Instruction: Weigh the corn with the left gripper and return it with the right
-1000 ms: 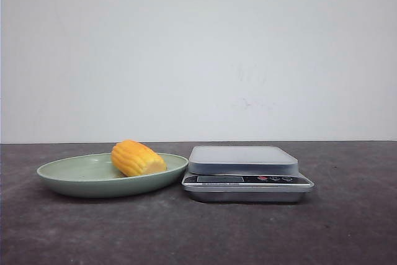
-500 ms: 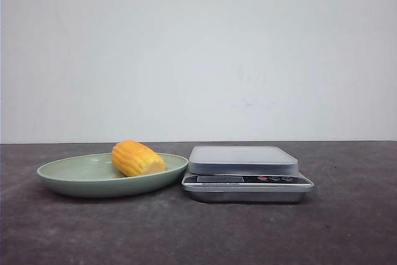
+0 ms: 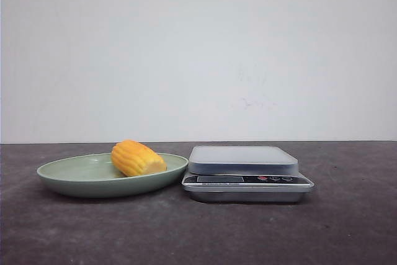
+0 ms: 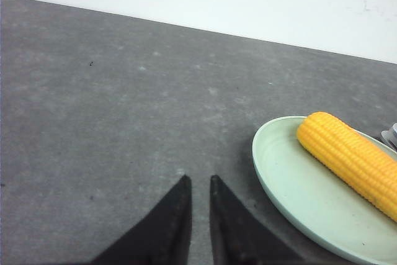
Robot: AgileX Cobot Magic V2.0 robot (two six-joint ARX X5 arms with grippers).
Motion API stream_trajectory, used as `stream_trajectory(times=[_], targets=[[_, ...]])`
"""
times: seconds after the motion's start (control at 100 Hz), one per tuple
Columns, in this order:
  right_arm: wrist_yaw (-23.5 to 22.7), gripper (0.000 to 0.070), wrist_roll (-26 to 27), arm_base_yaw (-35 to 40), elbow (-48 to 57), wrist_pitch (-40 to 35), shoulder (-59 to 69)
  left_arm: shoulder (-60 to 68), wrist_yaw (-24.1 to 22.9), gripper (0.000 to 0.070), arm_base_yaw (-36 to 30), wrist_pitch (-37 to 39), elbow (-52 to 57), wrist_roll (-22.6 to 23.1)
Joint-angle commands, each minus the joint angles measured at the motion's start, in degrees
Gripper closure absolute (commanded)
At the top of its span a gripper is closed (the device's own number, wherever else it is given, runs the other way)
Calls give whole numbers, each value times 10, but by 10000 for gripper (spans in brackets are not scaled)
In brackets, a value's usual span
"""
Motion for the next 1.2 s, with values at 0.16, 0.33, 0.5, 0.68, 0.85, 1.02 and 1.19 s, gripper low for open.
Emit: stream_trajectory(times=[0.16,0.33,0.5,0.68,0.85,1.02,1.19], targets=[[0,694,5,0,-1,7,-1,-1,2,689,0,-3,-10,7],[0,694,5,0,-1,7,-1,-1,2,689,0,-3,-10,7],[0,693,5,0,-1,7,-1,-1,2,689,0,-3,-10,7],[0,693,6,0,-1,8,-1,-1,2,689,0,-3,-10,7],[0,693,6,0,-1,14,-1,-1,3,689,0,4,-9,-12],[-3,693,29,0,-1,30,-1,-1,7,689,0,2,-9,-37],[-41,696,107,0,0,68,-1,-1,14,689,0,34,-5,-90]])
